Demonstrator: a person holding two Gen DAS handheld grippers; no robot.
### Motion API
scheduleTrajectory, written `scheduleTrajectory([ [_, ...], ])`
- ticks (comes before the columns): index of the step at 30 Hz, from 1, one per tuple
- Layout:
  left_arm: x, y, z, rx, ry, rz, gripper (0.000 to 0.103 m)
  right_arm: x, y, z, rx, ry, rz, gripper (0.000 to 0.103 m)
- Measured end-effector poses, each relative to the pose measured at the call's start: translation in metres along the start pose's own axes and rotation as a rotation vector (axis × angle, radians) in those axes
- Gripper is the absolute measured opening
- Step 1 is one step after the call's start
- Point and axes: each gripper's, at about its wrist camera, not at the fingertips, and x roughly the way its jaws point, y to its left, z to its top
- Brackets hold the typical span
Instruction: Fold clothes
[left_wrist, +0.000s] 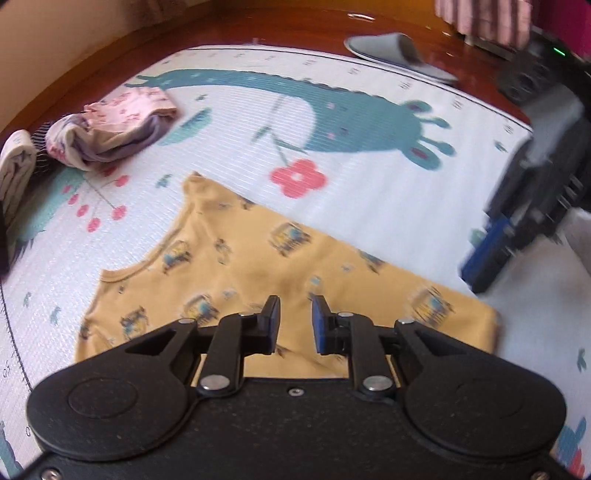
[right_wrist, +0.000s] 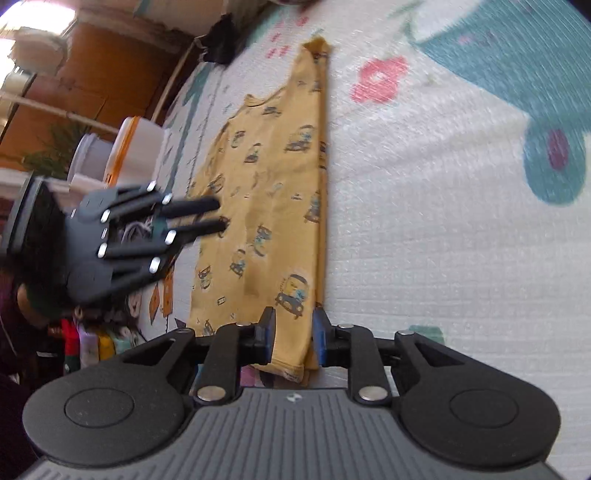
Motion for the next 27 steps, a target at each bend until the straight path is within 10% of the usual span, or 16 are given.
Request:
scheduleTrajectory([
  [8, 0.061, 0.064, 0.061, -0.058, -0.034, 0.018, 0.016, 0.029, 0.038, -0.009, -0.263, 0.057, 0.002, 0.024],
  [27, 0.114, 0.097, 0.089, -0.202, 0.048, 0.015, 0.013, 0.041, 0.046, -0.026, -0.312, 0.085, 0.023, 0.024],
])
